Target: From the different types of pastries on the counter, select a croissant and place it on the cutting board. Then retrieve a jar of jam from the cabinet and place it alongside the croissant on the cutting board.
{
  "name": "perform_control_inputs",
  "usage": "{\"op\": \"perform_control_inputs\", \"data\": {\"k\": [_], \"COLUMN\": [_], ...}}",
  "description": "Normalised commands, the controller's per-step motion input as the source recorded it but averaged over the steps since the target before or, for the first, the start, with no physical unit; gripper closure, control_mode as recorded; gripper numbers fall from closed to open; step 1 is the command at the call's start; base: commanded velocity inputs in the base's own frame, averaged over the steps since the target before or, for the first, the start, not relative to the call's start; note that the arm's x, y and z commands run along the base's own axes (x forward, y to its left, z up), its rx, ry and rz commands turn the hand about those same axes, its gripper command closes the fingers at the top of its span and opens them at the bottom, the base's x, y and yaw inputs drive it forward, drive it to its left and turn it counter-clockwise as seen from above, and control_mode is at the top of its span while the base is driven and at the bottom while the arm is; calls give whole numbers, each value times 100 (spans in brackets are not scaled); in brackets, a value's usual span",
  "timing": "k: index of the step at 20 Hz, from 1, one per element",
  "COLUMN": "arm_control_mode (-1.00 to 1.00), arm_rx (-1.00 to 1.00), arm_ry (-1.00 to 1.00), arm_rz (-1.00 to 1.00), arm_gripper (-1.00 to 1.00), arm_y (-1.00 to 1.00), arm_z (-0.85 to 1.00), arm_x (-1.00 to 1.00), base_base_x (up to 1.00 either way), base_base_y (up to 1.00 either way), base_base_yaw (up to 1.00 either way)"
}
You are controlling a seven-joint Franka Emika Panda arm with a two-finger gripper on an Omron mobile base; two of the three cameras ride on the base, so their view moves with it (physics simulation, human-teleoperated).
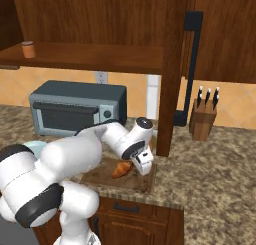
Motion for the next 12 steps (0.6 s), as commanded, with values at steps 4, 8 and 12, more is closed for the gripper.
{"op": "perform_control_inputs", "data": {"k": [4,8,12], "arm_control_mode": [-100,-100,-100], "arm_rx": [-2,-9,-7], "arm_ry": [0,0,-1], "arm_rz": [0,0,2], "arm_gripper": [-100,-100,-100], "arm_y": [64,49,39], "arm_z": [96,90,99], "arm_x": [0,-19,-30], "base_base_x": [0,0,0], "base_base_y": [0,0,0], "base_base_yaw": [0,0,0]}}
